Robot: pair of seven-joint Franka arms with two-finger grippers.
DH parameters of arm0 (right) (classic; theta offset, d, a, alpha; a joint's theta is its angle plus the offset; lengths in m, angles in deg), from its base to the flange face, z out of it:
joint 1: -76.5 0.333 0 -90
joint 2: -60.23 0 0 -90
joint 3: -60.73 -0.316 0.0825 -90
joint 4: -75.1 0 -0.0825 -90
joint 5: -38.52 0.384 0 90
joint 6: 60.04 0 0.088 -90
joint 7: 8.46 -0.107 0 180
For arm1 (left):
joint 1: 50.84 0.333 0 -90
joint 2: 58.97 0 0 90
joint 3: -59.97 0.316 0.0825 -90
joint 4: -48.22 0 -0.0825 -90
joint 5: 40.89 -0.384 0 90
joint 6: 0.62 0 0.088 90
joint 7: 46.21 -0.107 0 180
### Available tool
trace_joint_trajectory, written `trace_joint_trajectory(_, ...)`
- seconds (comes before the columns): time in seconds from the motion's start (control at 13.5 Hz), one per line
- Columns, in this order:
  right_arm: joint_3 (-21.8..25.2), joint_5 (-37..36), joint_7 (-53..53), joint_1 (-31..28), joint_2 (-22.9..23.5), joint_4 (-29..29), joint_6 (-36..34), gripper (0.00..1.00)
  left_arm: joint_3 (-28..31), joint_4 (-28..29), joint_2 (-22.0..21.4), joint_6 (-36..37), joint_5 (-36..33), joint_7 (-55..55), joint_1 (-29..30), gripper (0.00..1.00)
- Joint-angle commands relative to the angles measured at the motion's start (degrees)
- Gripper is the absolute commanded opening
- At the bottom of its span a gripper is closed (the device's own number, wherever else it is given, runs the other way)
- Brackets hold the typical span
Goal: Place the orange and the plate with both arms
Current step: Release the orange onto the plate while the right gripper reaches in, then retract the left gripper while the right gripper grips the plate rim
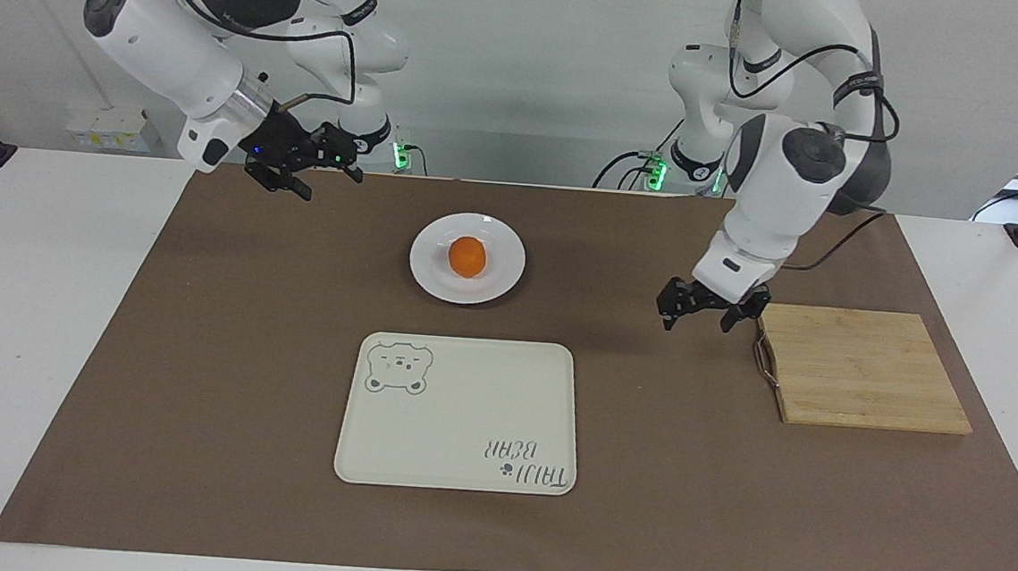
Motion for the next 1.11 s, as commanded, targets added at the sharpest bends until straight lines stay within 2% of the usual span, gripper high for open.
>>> trace_joint_trajectory(0.0,0.0,6.5,11.0,-2.3,-2.5,-10.7,5.0,1.00,-0.5,-4.0,-1.7,7.7,-0.5,-7.4,4.6,1.00)
trace_joint_trajectory(0.22,-0.1,9.4,17.0,-2.4,-2.5,-17.1,9.8,1.00,-0.4,-8.3,-3.9,16.5,-0.7,-13.1,8.4,1.00)
trace_joint_trajectory(0.37,0.0,13.9,20.4,-2.4,-2.1,-20.3,10.2,1.00,-0.2,-10.0,-5.7,21.2,-1.0,-15.4,9.2,1.00)
trace_joint_trajectory(0.45,0.0,15.5,24.3,-2.4,-1.9,-22.8,11.6,1.00,0.3,-9.6,-7.9,21.8,-1.0,-16.3,10.3,1.00)
trace_joint_trajectory(0.59,0.0,17.3,26.9,-2.4,-1.9,-26.4,14.3,1.00,0.8,-9.7,-9.5,23.4,-1.0,-18.7,11.2,1.00)
trace_joint_trajectory(0.82,0.0,21.4,26.8,-1.8,-0.2,-28.9,15.0,1.00,0.8,-12.1,-9.6,27.4,-1.1,-18.3,11.9,1.00)
trace_joint_trajectory(1.04,-0.1,24.6,27.0,-1.5,1.4,-31.1,16.5,1.00,1.1,-12.2,-9.9,28.1,-1.2,-18.2,12.0,1.00)
